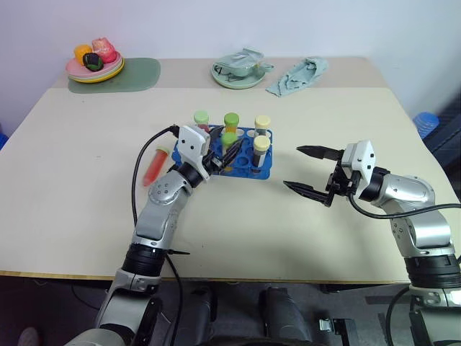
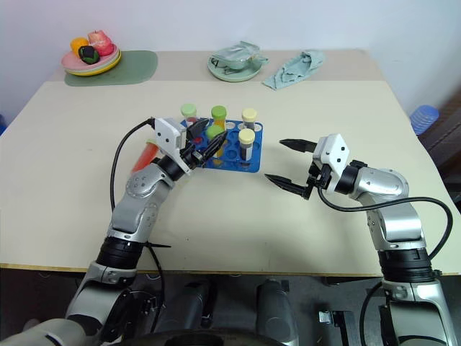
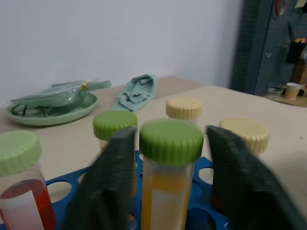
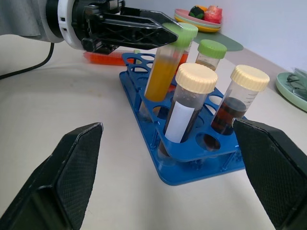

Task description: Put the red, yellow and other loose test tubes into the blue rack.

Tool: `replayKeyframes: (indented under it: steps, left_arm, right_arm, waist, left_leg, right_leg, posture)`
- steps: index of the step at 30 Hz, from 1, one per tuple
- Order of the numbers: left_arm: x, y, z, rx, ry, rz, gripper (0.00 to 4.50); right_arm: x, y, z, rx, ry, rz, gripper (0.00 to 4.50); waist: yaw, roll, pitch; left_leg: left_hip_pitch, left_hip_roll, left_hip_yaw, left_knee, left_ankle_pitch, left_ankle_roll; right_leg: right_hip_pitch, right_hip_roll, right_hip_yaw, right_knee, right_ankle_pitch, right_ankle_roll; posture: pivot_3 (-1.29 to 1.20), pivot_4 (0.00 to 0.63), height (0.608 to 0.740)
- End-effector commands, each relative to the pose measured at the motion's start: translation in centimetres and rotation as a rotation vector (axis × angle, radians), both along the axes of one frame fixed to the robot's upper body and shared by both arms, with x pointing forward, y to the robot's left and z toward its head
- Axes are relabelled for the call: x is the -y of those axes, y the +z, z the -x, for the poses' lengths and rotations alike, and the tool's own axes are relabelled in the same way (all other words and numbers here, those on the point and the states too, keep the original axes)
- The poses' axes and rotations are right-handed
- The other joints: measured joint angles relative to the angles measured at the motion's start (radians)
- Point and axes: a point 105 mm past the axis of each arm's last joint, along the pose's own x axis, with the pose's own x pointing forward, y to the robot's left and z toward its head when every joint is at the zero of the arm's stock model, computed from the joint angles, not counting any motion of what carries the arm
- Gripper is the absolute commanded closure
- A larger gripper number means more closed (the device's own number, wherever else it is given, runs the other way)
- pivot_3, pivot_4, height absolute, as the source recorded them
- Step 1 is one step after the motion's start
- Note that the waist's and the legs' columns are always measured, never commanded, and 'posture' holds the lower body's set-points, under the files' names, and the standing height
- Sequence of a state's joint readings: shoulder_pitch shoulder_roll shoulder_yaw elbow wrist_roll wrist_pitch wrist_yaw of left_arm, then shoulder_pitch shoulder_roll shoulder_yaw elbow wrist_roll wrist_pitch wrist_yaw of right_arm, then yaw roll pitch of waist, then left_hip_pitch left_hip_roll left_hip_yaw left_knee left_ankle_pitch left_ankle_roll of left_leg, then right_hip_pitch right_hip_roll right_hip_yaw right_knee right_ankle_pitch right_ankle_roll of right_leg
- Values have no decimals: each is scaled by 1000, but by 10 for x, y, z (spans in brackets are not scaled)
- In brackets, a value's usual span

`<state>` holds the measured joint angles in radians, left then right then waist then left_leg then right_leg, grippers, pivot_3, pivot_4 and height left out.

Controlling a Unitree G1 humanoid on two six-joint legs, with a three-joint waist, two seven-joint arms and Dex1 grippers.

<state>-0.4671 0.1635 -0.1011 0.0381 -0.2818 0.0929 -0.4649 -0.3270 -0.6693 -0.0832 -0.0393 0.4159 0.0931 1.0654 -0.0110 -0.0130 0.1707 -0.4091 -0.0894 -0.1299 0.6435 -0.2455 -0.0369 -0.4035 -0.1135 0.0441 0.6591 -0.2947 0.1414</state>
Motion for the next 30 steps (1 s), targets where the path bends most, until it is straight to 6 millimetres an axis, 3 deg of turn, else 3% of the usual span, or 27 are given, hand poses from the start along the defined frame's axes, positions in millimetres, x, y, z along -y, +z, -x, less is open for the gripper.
replayKeyframes:
  steps: [1,6,9,12,14,17,22,26,30]
  left_arm:
    - [-4,19,2,67,27,23,34]
    - [-17,41,3,88,71,73,34]
    - [-50,56,-4,37,212,124,34]
    - [-91,60,-8,-29,455,-2,34]
    - [-107,63,-3,-56,510,-66,34]
    - [-134,74,-3,-147,547,-20,34]
    - [-171,55,-17,-511,619,-258,34]
    - [-177,31,-21,-779,535,-371,34]
    - [-182,20,-25,-892,518,-409,34]
  right_arm:
    - [-4,12,4,52,16,-16,70]
    - [-7,12,4,49,19,-20,70]
    - [-9,13,5,48,24,-24,70]
    - [-11,15,5,51,33,-30,70]
    - [-15,17,4,55,41,-39,70]
    - [-20,18,2,57,51,-49,70]
    - [-29,19,-1,61,74,-64,70]
    - [-33,21,-3,66,84,-68,70]
    - [-32,22,-4,69,84,-69,70]
  waist:
    - [0,0,0]
    - [0,0,0]
    - [-2,0,0]
    - [-5,0,0]
    - [-6,0,0]
    - [-1,0,0]
    - [-3,-2,1]
    - [-6,-2,1]
    - [-6,-2,1]
  left_leg:
    - [0,0,0,0,0,0]
    - [0,0,0,0,0,0]
    - [0,0,0,0,0,0]
    - [0,0,0,0,0,0]
    - [0,0,0,0,0,0]
    - [0,0,0,0,0,1]
    - [-1,-1,-2,2,-1,1]
    - [0,-1,-2,1,-1,1]
    - [0,-1,-2,1,0,0]
  right_leg:
    - [0,0,0,0,0,0]
    - [0,0,0,0,0,0]
    - [0,0,0,0,0,0]
    - [-1,0,0,1,0,0]
    - [-1,1,0,2,0,0]
    - [-1,0,0,3,0,0]
    - [-1,1,-1,4,0,0]
    - [-1,0,-1,4,0,1]
    - [-2,0,-1,4,-1,1]
  posture:
    - [0,150,740]
    - [0,150,740]
    - [0,150,740]
    - [0,150,740]
    - [0,150,740]
    - [0,150,740]
    - [0,150,740]
    - [0,150,740]
    - [0,150,740]
